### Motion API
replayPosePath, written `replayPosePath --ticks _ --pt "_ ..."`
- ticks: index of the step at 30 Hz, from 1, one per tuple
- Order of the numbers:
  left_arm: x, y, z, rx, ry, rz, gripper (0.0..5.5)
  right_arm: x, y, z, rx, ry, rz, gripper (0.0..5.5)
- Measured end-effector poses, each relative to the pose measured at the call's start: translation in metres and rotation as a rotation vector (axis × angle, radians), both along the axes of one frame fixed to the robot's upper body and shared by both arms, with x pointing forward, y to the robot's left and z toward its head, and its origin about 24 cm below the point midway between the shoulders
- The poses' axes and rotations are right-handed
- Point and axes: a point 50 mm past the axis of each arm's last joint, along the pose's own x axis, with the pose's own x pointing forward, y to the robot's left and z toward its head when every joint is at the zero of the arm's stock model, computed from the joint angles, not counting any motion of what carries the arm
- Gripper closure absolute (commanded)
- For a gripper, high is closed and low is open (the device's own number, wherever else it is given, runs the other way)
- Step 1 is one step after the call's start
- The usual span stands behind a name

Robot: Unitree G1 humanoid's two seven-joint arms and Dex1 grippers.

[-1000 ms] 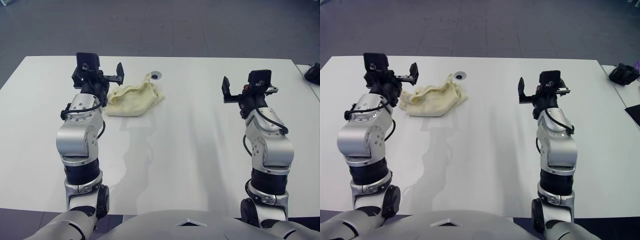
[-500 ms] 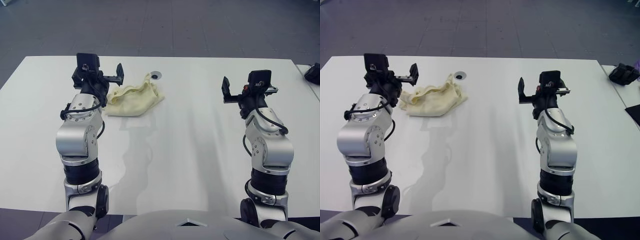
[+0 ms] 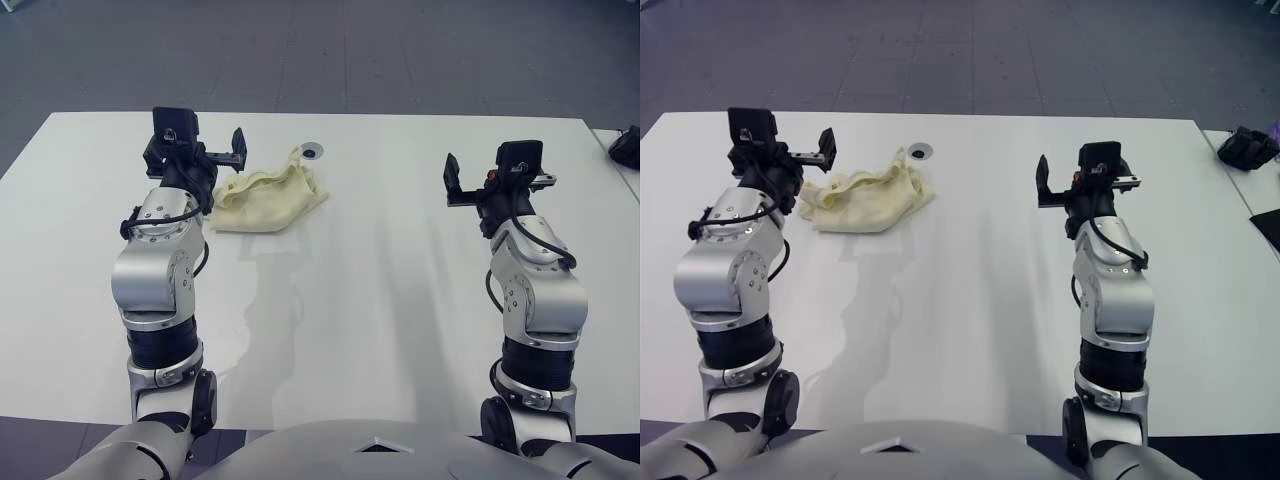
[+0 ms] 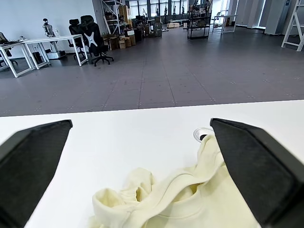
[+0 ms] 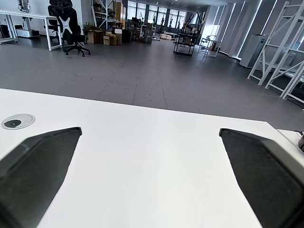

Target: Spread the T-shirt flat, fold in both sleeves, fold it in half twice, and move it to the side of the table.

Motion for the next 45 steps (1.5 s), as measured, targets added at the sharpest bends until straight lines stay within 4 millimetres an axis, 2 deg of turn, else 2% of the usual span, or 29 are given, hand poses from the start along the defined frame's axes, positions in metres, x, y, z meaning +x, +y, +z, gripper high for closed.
replayPosePath --ticks 30,32,36,40,45 --pt "0.003 0.001 -0.002 0.000 0.007 0.003 0.10 0.000 -0.001 0.000 0.001 -0.002 -0.008 0.11" --pt "0.010 0.002 -0.007 0.020 0.023 -0.010 0.10 0.000 -0.001 0.000 0.001 -0.003 -0.011 0.11" --pt "0.041 0.010 -0.027 0.147 0.091 -0.051 0.10 0.001 -0.001 0.001 0.001 -0.009 -0.012 0.11" --pt "0.068 0.011 -0.039 0.206 0.131 -0.076 0.10 0.001 -0.001 0.001 0.001 -0.011 -0.009 0.11" --pt "0.098 0.003 -0.061 0.416 0.222 -0.173 0.10 0.003 -0.002 0.000 0.003 -0.007 -0.011 0.11"
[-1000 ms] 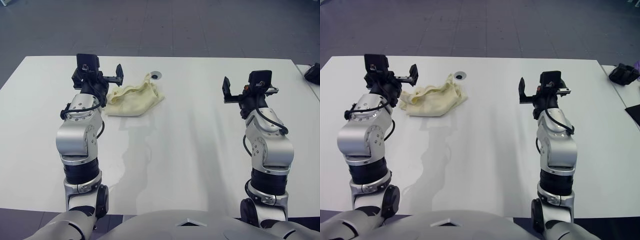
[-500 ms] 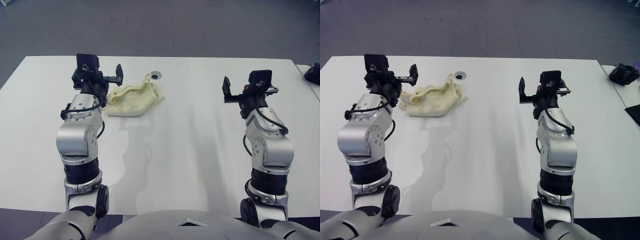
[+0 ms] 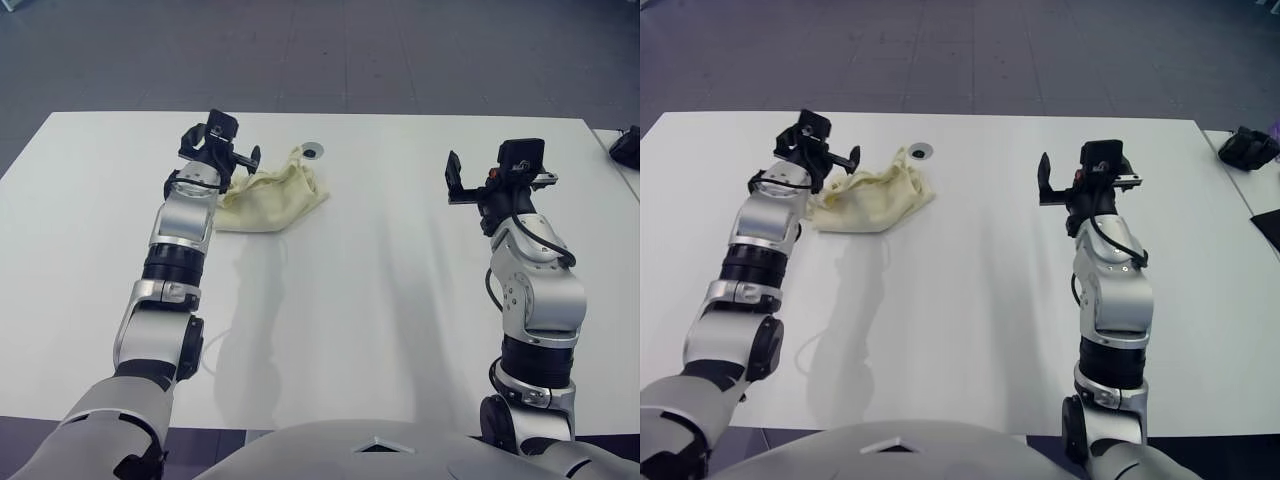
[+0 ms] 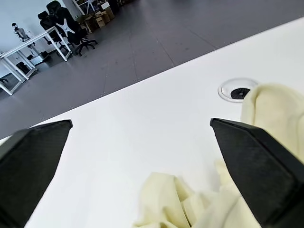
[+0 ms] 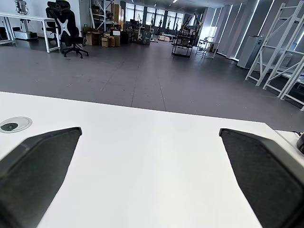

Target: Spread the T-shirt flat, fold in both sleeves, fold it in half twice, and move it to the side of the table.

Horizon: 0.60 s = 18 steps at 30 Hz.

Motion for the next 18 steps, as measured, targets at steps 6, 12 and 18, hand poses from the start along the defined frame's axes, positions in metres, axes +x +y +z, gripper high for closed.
replayPosePath --ticks 6,12,18 --pt "0.000 -0.017 -0.033 0.351 0.158 -0.343 0.10 0.004 -0.001 0.004 0.004 -0.022 -0.009 0.11" --pt "-0.019 -0.039 -0.039 0.246 0.181 -0.568 0.10 0.003 -0.002 0.005 0.001 -0.024 -0.004 0.11" --pt "-0.063 -0.065 -0.044 0.052 0.269 -0.729 0.10 0.001 -0.005 0.004 -0.055 0.015 0.074 0.11"
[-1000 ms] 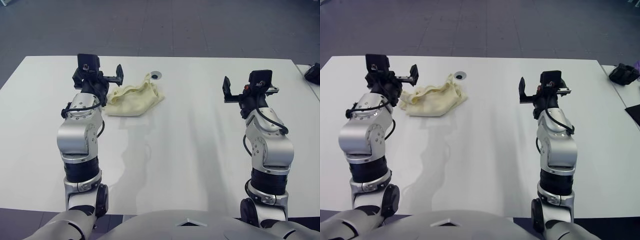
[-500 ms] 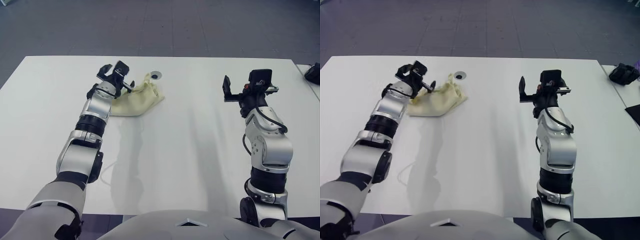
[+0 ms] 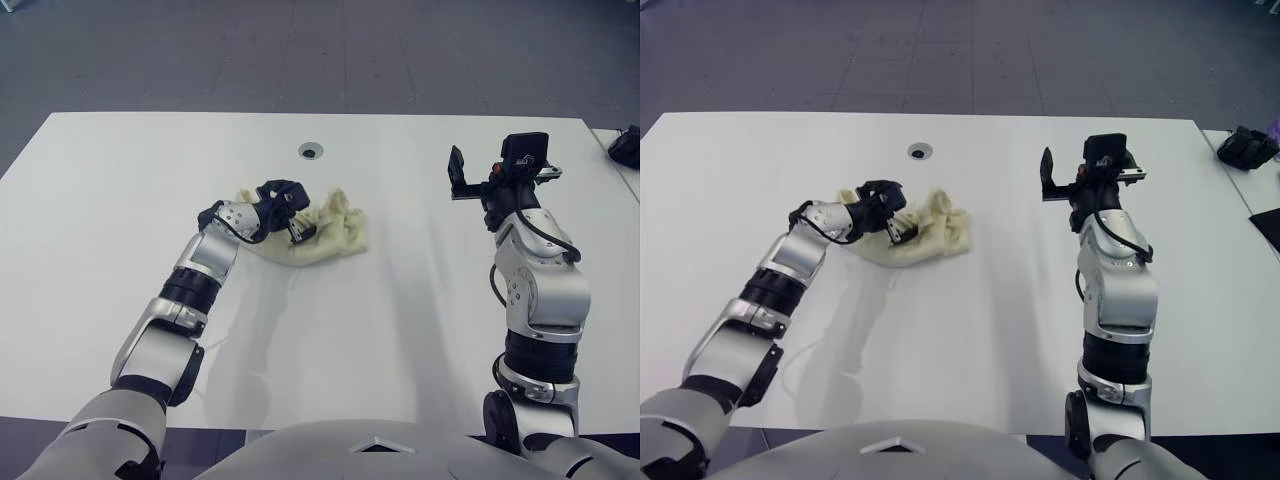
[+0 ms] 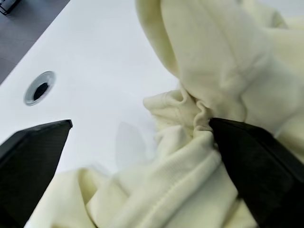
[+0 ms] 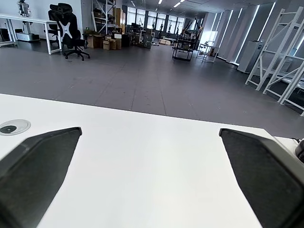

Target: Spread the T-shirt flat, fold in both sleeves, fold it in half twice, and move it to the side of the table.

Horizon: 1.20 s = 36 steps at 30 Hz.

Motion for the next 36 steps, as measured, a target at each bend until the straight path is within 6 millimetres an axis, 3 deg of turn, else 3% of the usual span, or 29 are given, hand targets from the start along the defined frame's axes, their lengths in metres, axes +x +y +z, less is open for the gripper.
replayPosePath --ticks 4,10,14,17,23,32,36 --pt "-0.023 -0.015 0.009 -0.064 0.067 -0.070 0.10 -0.007 0.001 0.005 -0.112 0.053 0.203 0.11" --pt "-0.039 -0.017 0.026 -0.082 0.093 -0.141 0.10 -0.022 0.030 0.012 -0.278 0.150 0.654 0.11" --pt "-0.036 -0.007 0.042 -0.097 0.054 -0.111 0.10 -0.026 0.050 0.015 -0.430 0.187 0.878 0.11" --pt "-0.020 0.012 0.079 -0.112 -0.057 -0.039 0.10 -0.029 0.065 0.007 -0.609 0.209 1.030 0.11" --pt "-0.013 0.035 0.119 -0.174 -0.169 0.059 0.10 -0.025 0.070 -0.009 -0.879 0.226 1.135 0.11" --pt "-0.017 0.030 0.122 -0.170 -0.183 0.066 0.10 -0.017 0.078 -0.015 -0.965 0.177 1.163 0.11" --pt "-0.016 0.036 0.123 -0.148 -0.190 0.085 0.10 -0.018 0.085 -0.021 -1.000 0.165 1.185 0.70"
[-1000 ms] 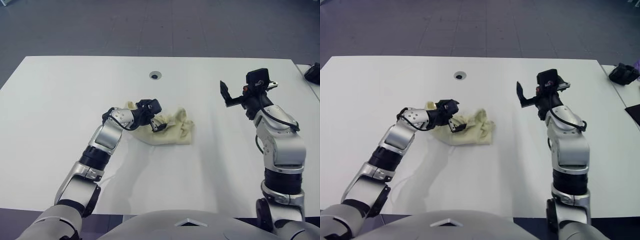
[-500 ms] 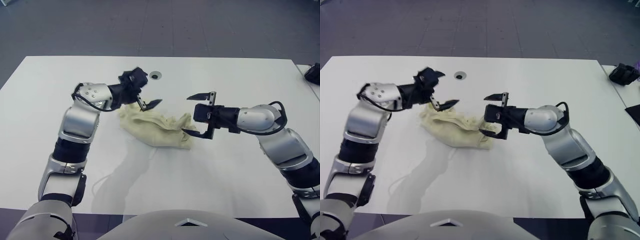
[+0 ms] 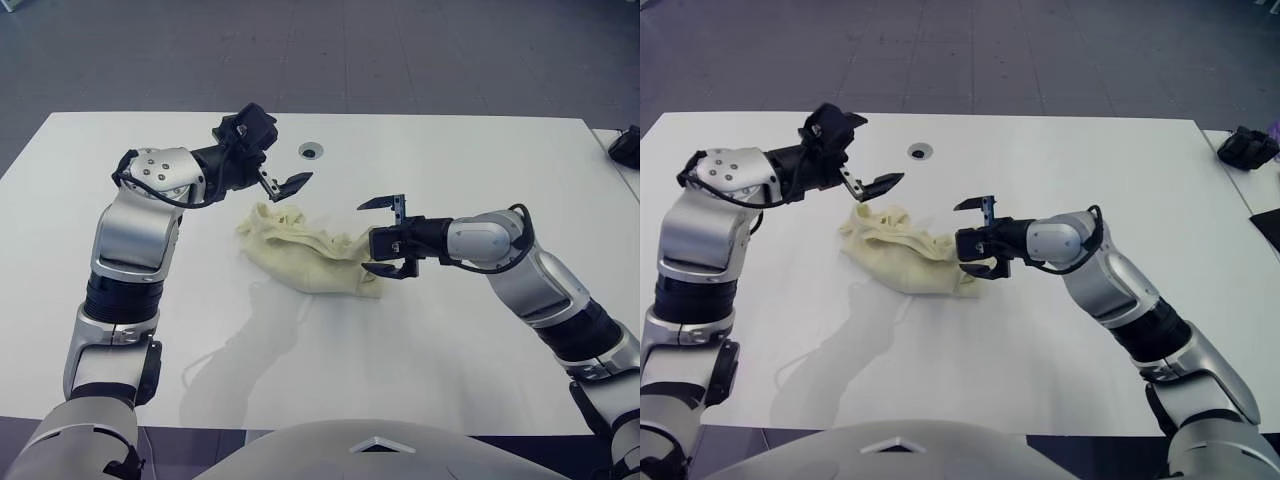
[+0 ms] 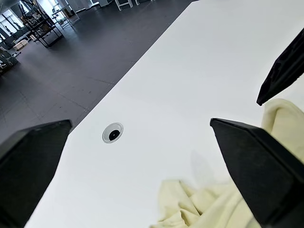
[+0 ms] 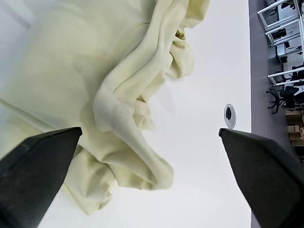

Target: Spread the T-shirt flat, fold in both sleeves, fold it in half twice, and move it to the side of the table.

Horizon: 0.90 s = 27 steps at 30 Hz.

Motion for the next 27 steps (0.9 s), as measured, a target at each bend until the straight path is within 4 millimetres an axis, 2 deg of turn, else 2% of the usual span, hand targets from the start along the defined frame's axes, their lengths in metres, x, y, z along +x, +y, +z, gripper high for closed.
replayPosePath --ticks 10,17,27 --pt "0.000 0.002 0.000 0.003 0.002 0.013 0.10 0.000 0.009 -0.012 -0.042 -0.067 0.041 2.35" --pt "-0.001 0.004 0.001 0.009 -0.001 0.030 0.10 -0.017 0.013 -0.032 -0.053 -0.007 0.067 3.53" --pt "-0.003 0.010 0.005 0.029 -0.017 0.052 0.10 -0.012 0.009 -0.034 -0.083 -0.056 0.036 5.15"
